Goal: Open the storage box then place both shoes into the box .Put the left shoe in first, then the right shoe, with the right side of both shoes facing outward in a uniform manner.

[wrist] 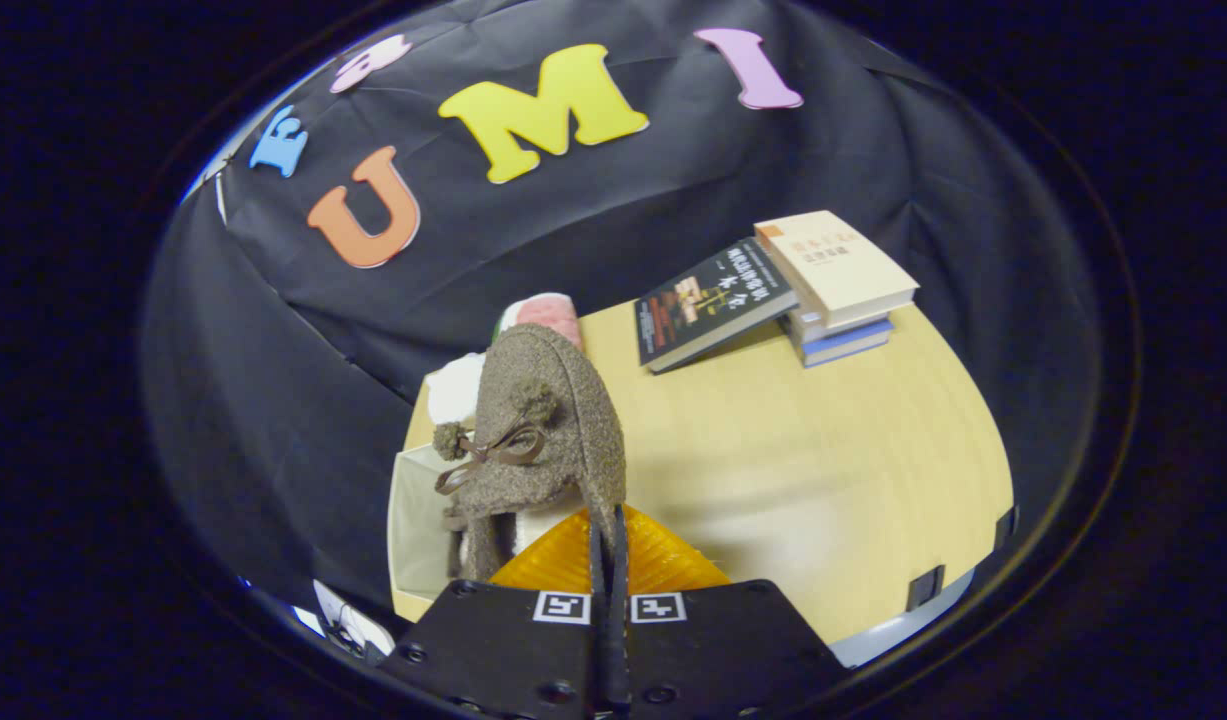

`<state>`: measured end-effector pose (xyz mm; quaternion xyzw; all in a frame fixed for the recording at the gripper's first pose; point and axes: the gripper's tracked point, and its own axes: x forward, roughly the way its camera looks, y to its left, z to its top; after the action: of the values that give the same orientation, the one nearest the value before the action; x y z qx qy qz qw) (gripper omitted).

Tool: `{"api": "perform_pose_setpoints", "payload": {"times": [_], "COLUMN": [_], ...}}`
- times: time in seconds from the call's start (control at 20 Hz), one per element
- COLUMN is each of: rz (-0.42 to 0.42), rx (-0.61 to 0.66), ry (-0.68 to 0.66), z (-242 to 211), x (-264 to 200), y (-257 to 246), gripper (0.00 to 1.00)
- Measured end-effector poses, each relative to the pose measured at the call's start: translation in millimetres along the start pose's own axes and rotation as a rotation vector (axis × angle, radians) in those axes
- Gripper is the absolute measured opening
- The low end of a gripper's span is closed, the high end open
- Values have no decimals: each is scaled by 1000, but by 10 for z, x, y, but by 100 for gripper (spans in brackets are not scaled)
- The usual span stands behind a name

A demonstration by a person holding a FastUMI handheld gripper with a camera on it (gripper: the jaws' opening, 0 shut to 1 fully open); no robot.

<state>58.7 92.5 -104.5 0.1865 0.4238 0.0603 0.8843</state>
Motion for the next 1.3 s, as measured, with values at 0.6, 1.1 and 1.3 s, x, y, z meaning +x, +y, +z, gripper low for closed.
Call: {"api": "perform_pose_setpoints", "payload": {"times": [0.6,1.1,1.3], "rz": [-33,-279,-350], "rx": [-118,-205,-214], "ry": [76,126,166], "z": [-512,-940,-1140], "x": [732,1605,1851], "y": [1463,1279,1161], "gripper": [0,0,0]}}
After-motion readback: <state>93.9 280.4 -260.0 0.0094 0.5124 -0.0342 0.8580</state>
